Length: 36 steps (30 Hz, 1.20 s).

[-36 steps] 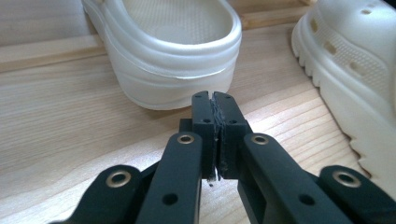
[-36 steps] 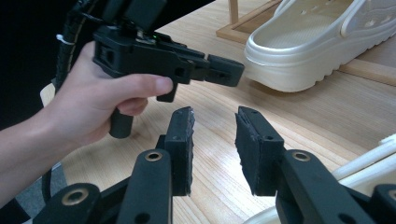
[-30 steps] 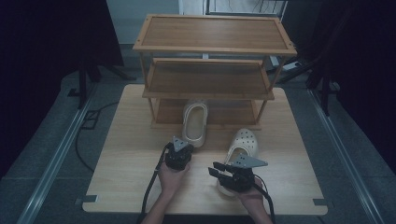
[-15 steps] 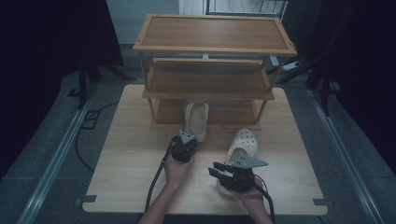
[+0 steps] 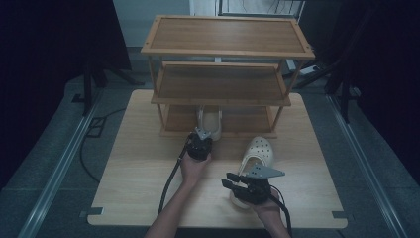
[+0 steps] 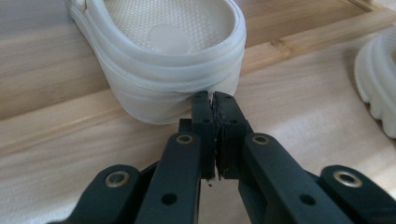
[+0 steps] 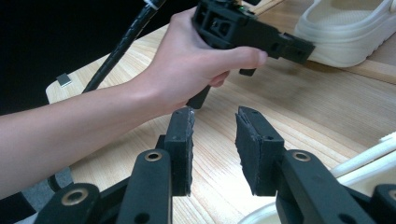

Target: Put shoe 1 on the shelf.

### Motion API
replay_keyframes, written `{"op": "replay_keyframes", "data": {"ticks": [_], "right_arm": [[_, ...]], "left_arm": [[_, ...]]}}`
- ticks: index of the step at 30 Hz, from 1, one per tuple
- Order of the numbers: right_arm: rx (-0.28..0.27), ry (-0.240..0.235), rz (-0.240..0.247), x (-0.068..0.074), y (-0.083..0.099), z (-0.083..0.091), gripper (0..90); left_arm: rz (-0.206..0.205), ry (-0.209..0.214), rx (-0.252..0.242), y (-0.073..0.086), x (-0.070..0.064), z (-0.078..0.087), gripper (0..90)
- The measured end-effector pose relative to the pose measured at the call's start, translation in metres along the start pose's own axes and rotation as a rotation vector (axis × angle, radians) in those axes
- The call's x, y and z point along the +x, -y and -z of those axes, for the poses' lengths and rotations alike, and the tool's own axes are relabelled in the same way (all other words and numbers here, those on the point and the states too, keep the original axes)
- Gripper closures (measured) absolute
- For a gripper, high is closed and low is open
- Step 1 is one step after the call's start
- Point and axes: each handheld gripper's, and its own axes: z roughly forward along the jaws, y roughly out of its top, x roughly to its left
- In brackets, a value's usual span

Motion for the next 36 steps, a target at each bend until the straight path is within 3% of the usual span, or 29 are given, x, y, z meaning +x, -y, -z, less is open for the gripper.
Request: {"op": "replay_keyframes", "data": {"ticks": [6, 13, 15, 20, 24, 28, 33, 36], "right_arm": [[-0.006, -0.001, -0.004, 0.0, 0.0, 0.0, 66.5], [0.006, -0.003, 0.001, 0.0, 0.0, 0.001, 66.2], [0.004, 0.001, 0.001, -0.001, 0.0, 0.001, 65.9], [0.005, 0.017, 0.002, -0.002, 0.0, 0.001, 64.4], [0.008, 0.024, 0.003, -0.002, 0.0, 0.0, 64.3], [0.014, 0.036, 0.014, -0.001, -0.001, 0.0, 64.9], [0.024, 0.06, 0.011, -0.003, -0.002, 0.0, 67.2], [0.035, 0.085, 0.034, -0.003, -0.003, 0.0, 72.1]], "left_arm": [[0.002, -0.015, -0.011, -0.003, -0.001, -0.007, 86.7], [-0.043, -0.005, -0.021, 0.001, -0.007, -0.001, 71.5], [-0.06, 0.007, -0.025, 0.004, -0.007, 0.006, 64.9], [-0.034, 0.069, -0.041, 0.013, -0.002, 0.03, 55.8], [-0.024, 0.102, -0.012, 0.021, 0.006, 0.05, 50.5], [-0.001, 0.117, -0.019, 0.034, 0.016, 0.07, 47.9], [-0.001, 0.113, -0.016, 0.051, 0.028, 0.091, 47.1], [0.005, 0.109, -0.013, 0.057, 0.036, 0.102, 46.3]]}}
